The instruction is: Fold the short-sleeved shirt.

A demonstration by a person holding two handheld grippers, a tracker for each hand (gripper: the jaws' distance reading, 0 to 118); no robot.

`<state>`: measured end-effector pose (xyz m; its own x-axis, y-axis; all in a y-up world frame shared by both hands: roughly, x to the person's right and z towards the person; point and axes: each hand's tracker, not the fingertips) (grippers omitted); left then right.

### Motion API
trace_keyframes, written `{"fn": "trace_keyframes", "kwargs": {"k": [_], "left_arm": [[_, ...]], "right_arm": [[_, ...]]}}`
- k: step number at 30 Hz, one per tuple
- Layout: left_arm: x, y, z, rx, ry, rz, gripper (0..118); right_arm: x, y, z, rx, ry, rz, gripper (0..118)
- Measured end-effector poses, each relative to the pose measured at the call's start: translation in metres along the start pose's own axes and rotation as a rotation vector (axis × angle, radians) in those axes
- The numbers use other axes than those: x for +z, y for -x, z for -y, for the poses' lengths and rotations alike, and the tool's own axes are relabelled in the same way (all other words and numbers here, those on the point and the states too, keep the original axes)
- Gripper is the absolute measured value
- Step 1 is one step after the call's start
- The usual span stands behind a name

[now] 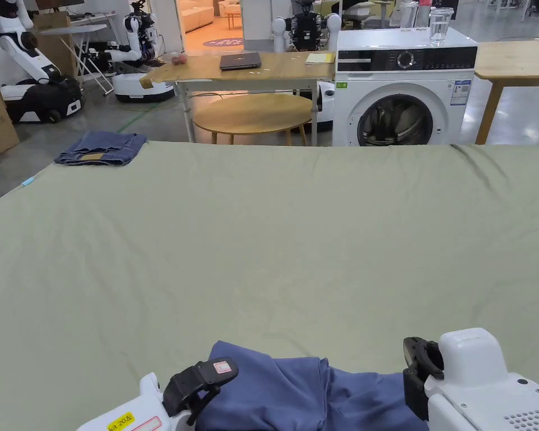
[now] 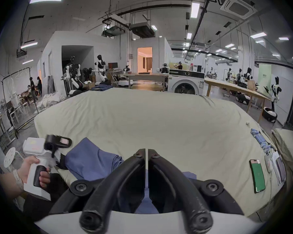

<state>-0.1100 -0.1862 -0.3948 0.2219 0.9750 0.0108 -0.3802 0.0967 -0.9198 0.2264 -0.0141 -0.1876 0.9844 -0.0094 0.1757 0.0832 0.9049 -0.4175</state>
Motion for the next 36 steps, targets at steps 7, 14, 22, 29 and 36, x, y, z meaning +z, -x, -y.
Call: {"fn": "trace_keyframes", "kwargs": {"k": [7,14,22,29,36], "left_arm": [[-0.003,-0.008,-0.003,-0.017,-0.153,-0.164,12],[0.051,-0.083,-0.042,-0.566,-0.299,-0.41,12],[-0.014,-0.164,0.058,-1.246,-0.134,-0.507,12],[-0.117,-0.145,0.181,-1.63,0.165,-0.616,12],[-0.12,-0.137,0.186,-1.585,0.219,-0.617,69]], "right_arm": [[0.009,-0.01,-0.009,-0.014,-0.037,0.028,2],[0.012,-0.012,-0.011,-0.017,-0.049,0.038,2],[0.009,-0.011,-0.009,-0.013,-0.032,0.037,2],[0.009,-0.025,-0.01,-0.026,-0.009,0.079,2],[0.01,-0.031,-0.01,-0.042,-0.009,0.09,2]]}}
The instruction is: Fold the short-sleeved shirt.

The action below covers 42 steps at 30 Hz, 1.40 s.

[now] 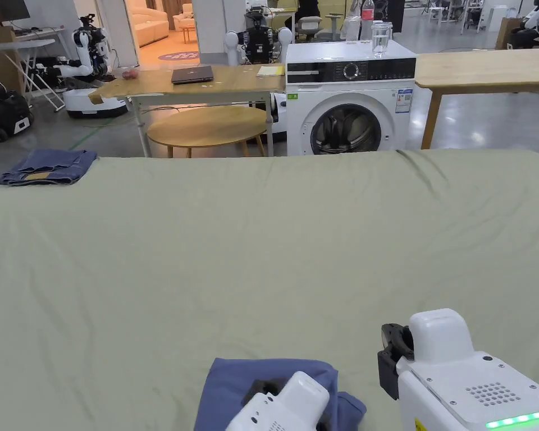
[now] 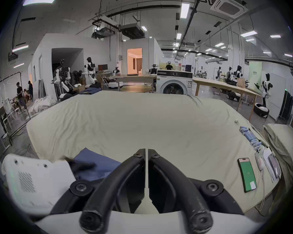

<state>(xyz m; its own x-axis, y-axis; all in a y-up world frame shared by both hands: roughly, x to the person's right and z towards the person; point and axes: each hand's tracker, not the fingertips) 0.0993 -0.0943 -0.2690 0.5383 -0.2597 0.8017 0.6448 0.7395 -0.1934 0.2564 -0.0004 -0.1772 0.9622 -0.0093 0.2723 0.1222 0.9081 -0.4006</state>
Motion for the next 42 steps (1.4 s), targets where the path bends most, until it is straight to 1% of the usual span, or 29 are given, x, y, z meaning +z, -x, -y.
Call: {"fn": "trace_keyframes", "kwargs": {"k": [1,2,3,5,6,8,9,10,12,13,15,16,17,19,21,22,25,29,31,32,33,34,35,36,37,38,39,40,42], "left_arm": [[0.01,0.008,-0.007,0.057,-0.007,-0.002,96],[0.021,0.023,-0.015,0.132,-0.033,0.035,98],[0.033,0.037,-0.019,0.229,-0.075,0.102,98],[0.049,0.067,-0.021,0.437,-0.146,0.173,98],[0.05,0.08,-0.019,0.52,-0.157,0.188,99],[0.043,0.105,-0.005,0.664,-0.108,0.196,99],[0.036,0.113,0.004,0.722,-0.072,0.204,95],[0.026,0.116,0.011,0.765,-0.035,0.229,72],[0.014,0.119,0.028,0.853,0.006,0.304,13],[0.006,0.112,0.033,0.878,0.026,0.33,3],[-0.004,0.097,0.039,0.859,0.04,0.409,3],[-0.009,0.086,0.04,0.849,0.051,0.487,3],[-0.013,0.076,0.039,0.836,0.057,0.536,3],[-0.018,0.053,0.035,0.771,0.078,0.596,3],[-0.026,0.041,0.032,0.753,0.12,0.542,3],[-0.028,0.037,0.033,0.751,0.12,0.54,3],[-0.026,0.049,0.036,0.809,0.101,0.548,2],[0.0,0.071,0.036,0.785,0.047,0.51,2],[0.018,0.09,0.042,0.807,-0.015,0.496,2],[0.025,0.101,0.046,0.831,-0.055,0.473,7],[0.031,0.112,0.051,0.852,-0.079,0.46,25],[0.034,0.126,0.06,0.883,-0.097,0.452,61],[0.035,0.137,0.068,0.914,-0.096,0.454,90],[0.032,0.147,0.076,0.946,-0.078,0.444,109],[0.03,0.156,0.085,0.98,-0.062,0.43,115],[0.028,0.166,0.095,1.015,-0.048,0.428,115],[0.023,0.172,0.105,1.05,-0.031,0.44,115],[0.017,0.178,0.116,1.092,-0.015,0.468,115],[0.0,0.18,0.133,1.157,0.059,0.525,115]], "right_arm": [[0.0,0.001,0.0,-0.001,0.001,-0.003,2],[-0.001,0.001,0.001,-0.001,0.002,-0.006,2],[-0.001,0.002,0.001,-0.001,0.004,-0.008,2],[-0.003,0.003,0.002,0.001,0.011,-0.014,2],[-0.003,0.004,0.003,0.004,0.012,-0.015,2],[-0.004,0.005,0.002,0.005,0.014,-0.019,2],[-0.003,0.005,0.003,0.003,0.015,-0.024,2],[-0.004,0.006,0.003,0.0,0.016,-0.029,2],[-0.004,0.007,0.003,0.0,0.021,-0.036,2],[-0.005,0.007,0.003,0.004,0.024,-0.036,2],[-0.005,0.007,0.004,0.01,0.028,-0.037,2],[-0.006,0.007,0.004,0.01,0.03,-0.038,2],[-0.006,0.007,0.005,0.008,0.032,-0.037,2],[-0.008,0.005,0.006,0.006,0.038,-0.037,2],[-0.009,0.003,0.007,0.005,0.044,-0.033,2],[-0.01,0.002,0.008,0.003,0.047,-0.033,2],[-0.012,0.001,0.01,-0.007,0.063,-0.039,2],[-0.025,0.012,0.021,-0.073,0.137,-0.142,2],[-0.036,0.022,0.032,-0.112,0.198,-0.221,2],[-0.044,0.027,0.039,-0.131,0.235,-0.251,2],[-0.052,0.032,0.045,-0.146,0.261,-0.277,2],[-0.062,0.035,0.052,-0.161,0.294,-0.307,2],[-0.072,0.037,0.058,-0.189,0.318,-0.35,2],[-0.08,0.037,0.064,-0.223,0.344,-0.392,2],[-0.087,0.036,0.07,-0.259,0.378,-0.429,2],[-0.093,0.034,0.077,-0.285,0.409,-0.438,2],[-0.097,0.032,0.082,-0.293,0.435,-0.421,2],[-0.099,0.03,0.088,-0.28,0.45,-0.37,2],[-0.099,0.024,0.092,-0.289,0.458,-0.343,2]]}}
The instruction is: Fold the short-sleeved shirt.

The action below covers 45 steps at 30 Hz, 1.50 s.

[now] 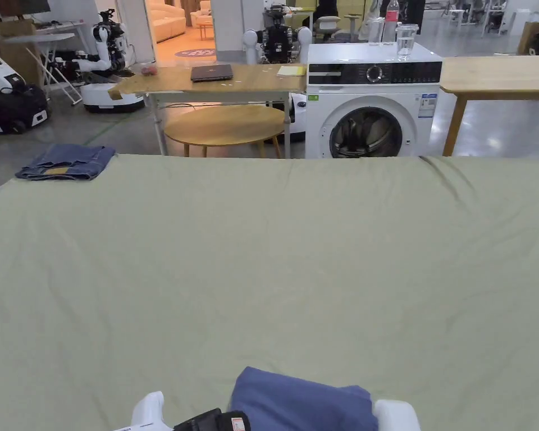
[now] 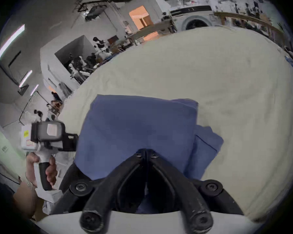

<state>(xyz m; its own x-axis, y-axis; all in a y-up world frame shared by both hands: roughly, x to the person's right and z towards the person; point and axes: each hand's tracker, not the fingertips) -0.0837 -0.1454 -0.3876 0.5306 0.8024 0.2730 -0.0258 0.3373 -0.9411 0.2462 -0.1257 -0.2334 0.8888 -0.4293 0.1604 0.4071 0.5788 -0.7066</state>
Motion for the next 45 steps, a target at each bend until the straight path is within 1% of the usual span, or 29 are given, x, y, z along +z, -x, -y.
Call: {"fn": "trace_keyframes", "kwargs": {"k": [1,3,4,5,6,7,8,9,10,11,12,14,15,18,22,26,29,31,33,34,35,36,37,38,39,41,45], "left_arm": [[-0.007,0.007,0.001,0.024,0.05,0.036,115],[-0.017,0.005,0.003,0.041,0.028,0.173,115],[-0.026,0.004,0.002,0.076,0.045,0.241,114],[-0.038,0.005,0.002,0.141,0.085,0.316,112],[-0.052,0.006,0.004,0.193,0.088,0.352,101],[-0.063,0.007,0.006,0.211,0.084,0.348,56],[-0.07,0.006,0.007,0.191,0.06,0.3,24],[-0.077,0.007,0.007,0.202,0.049,0.2,23],[-0.082,0.01,0.007,0.216,0.048,0.174,23],[-0.079,0.013,0.004,0.244,0.056,0.232,23],[-0.069,0.006,0.001,0.238,0.053,0.253,23],[-0.052,-0.004,-0.01,0.089,0.044,0.151,23],[-0.039,-0.004,-0.019,0.04,0.041,0.127,23],[0.01,0.014,-0.057,0.006,0.015,0.087,23],[0.095,0.056,-0.122,-0.079,-0.059,-0.09,23],[0.183,0.11,-0.192,-0.074,-0.111,-0.242,23],[0.237,0.148,-0.238,-0.079,-0.136,-0.35,23],[0.26,0.171,-0.258,-0.036,-0.149,-0.372,23],[0.269,0.187,-0.265,-0.024,-0.128,-0.409,23],[0.27,0.194,-0.265,-0.02,-0.129,-0.399,23],[0.271,0.2,-0.265,0.002,-0.133,-0.38,33],[0.272,0.205,-0.26,0.038,-0.152,-0.346,56],[0.274,0.209,-0.258,0.056,-0.171,-0.335,94],[0.278,0.212,-0.257,0.058,-0.199,-0.338,110],[0.285,0.217,-0.257,0.067,-0.229,-0.328,112],[0.302,0.227,-0.256,0.111,-0.279,-0.319,112],[0.336,0.241,-0.251,0.183,-0.37,-0.404,112]], "right_arm": [[0.003,-0.002,-0.001,-0.012,-0.011,-0.004,2],[0.009,-0.002,-0.003,-0.011,-0.019,0.009,1],[0.009,-0.002,-0.003,-0.003,-0.021,0.012,1],[0.01,-0.003,-0.003,-0.001,-0.022,0.009,1],[0.01,-0.004,-0.003,-0.003,-0.026,0.004,1],[0.01,-0.003,-0.001,-0.005,-0.032,0.001,1],[0.011,-0.003,0.0,-0.007,-0.04,0.0,1],[0.012,-0.002,0.0,-0.005,-0.047,0.0,1],[0.014,0.0,0.0,0.0,-0.056,0.007,1],[0.017,0.003,0.0,0.006,-0.064,0.01,1],[0.021,0.007,-0.001,0.014,-0.078,0.013,1],[0.028,0.017,-0.006,0.06,-0.108,0.011,1],[0.031,0.023,-0.009,0.078,-0.117,0.014,1],[0.032,0.039,-0.02,0.11,-0.129,0.014,1],[0.018,0.064,-0.031,0.136,-0.137,0.012,2],[-0.006,0.09,-0.037,0.157,-0.123,-0.003,2],[-0.024,0.109,-0.039,0.176,-0.101,-0.017,1],[-0.035,0.12,-0.039,0.191,-0.09,-0.018,1],[-0.042,0.128,-0.039,0.194,-0.082,-0.023,2],[-0.043,0.131,-0.039,0.194,-0.078,-0.025,1],[-0.044,0.133,-0.039,0.195,-0.074,-0.026,2],[-0.047,0.134,-0.04,0.198,-0.069,-0.026,1],[-0.049,0.136,-0.041,0.204,-0.066,-0.022,1],[-0.051,0.136,-0.042,0.209,-0.062,-0.015,1],[-0.05,0.136,-0.042,0.213,-0.059,-0.009,1],[-0.048,0.136,-0.044,0.213,-0.063,-0.003,1],[-0.044,0.133,-0.046,0.208,-0.072,0.001,2]]}}
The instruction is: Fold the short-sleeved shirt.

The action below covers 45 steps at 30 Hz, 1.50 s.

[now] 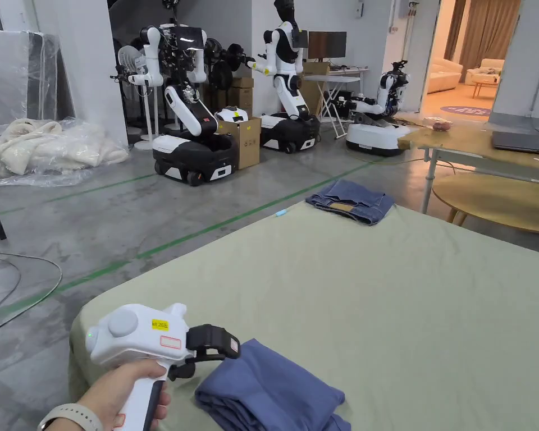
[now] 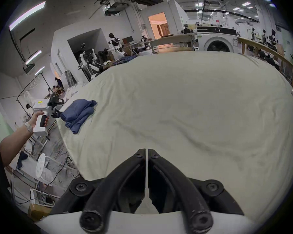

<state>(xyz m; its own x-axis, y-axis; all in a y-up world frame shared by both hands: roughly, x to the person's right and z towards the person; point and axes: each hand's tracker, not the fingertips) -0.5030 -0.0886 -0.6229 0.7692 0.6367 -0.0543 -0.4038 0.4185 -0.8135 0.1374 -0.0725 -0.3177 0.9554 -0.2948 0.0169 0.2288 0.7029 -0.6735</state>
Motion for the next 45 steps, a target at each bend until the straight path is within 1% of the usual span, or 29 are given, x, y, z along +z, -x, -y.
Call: {"fn": "trace_keyframes", "kwargs": {"k": [1,2,3,4,5,6,7,8,10,12,14,16,17,20,22,24,29,31,35,41,43,44,45], "left_arm": [[0.007,0.006,-0.001,0.043,-0.038,-0.019,110],[0.015,0.011,-0.001,0.081,-0.069,-0.023,99],[0.022,0.012,0.002,0.113,-0.102,-0.028,71],[0.028,0.014,0.002,0.128,-0.136,-0.038,16],[0.032,0.013,0.004,0.108,-0.137,-0.066,0],[0.035,0.002,0.008,0.056,-0.162,-0.135,0],[0.036,-0.006,0.01,0.005,-0.168,-0.146,0],[0.038,-0.017,0.013,-0.019,-0.166,-0.132,0],[0.037,-0.051,0.022,-0.098,-0.186,-0.141,0],[0.032,-0.1,0.041,-0.276,-0.247,-0.163,0],[0.026,-0.153,0.065,-0.422,-0.311,-0.189,0],[0.021,-0.205,0.092,-0.491,-0.331,-0.118,0],[0.017,-0.236,0.107,-0.553,-0.335,-0.093,0],[0.014,-0.316,0.151,-0.737,-0.424,-0.097,0],[0.011,-0.366,0.173,-0.81,-0.447,-0.032,0],[0.009,-0.408,0.19,-0.832,-0.421,0.039,0],[0.013,-0.485,0.218,-0.897,-0.523,0.052,0],[0.018,-0.506,0.224,-0.914,-0.545,0.05,0],[0.03,-0.52,0.226,-0.926,-0.602,0.055,0],[0.036,-0.524,0.231,-0.939,-0.628,0.064,0],[0.035,-0.525,0.233,-0.942,-0.613,0.094,11],[0.034,-0.526,0.234,-0.944,-0.602,0.085,22],[0.034,-0.526,0.235,-0.945,-0.591,0.081,40]], "right_arm": [[0.002,0.0,0.0,-0.001,-0.003,0.003,1],[0.005,-0.001,0.0,-0.002,-0.007,0.005,1],[0.007,-0.001,0.001,-0.005,-0.01,0.003,1],[0.01,-0.002,0.001,-0.006,-0.013,0.0,2],[0.014,-0.001,0.001,-0.006,-0.021,0.001,2],[0.017,-0.001,0.0,-0.001,-0.027,0.002,2],[0.021,-0.002,-0.001,0.006,-0.033,0.005,2],[0.025,-0.003,-0.003,0.011,-0.043,0.012,2],[0.034,-0.009,-0.009,0.019,-0.067,0.021,2],[0.049,-0.015,-0.02,0.026,-0.125,0.06,2],[0.065,-0.021,-0.035,0.033,-0.183,0.107,2],[0.082,-0.028,-0.054,0.048,-0.243,0.178,2],[0.091,-0.031,-0.065,0.065,-0.27,0.208,2],[0.12,-0.041,-0.094,0.091,-0.378,0.295,2],[0.137,-0.046,-0.113,0.091,-0.44,0.335,2],[0.152,-0.049,-0.132,0.098,-0.506,0.372,2],[0.181,-0.051,-0.163,0.123,-0.59,0.41,2],[0.189,-0.051,-0.17,0.146,-0.624,0.45,2],[0.205,-0.055,-0.174,0.142,-0.662,0.463,2],[0.21,-0.057,-0.174,0.145,-0.679,0.454,2],[0.208,-0.056,-0.174,0.146,-0.678,0.455,2],[0.208,-0.056,-0.174,0.146,-0.676,0.452,2],[0.208,-0.057,-0.174,0.144,-0.677,0.452,3]]}}
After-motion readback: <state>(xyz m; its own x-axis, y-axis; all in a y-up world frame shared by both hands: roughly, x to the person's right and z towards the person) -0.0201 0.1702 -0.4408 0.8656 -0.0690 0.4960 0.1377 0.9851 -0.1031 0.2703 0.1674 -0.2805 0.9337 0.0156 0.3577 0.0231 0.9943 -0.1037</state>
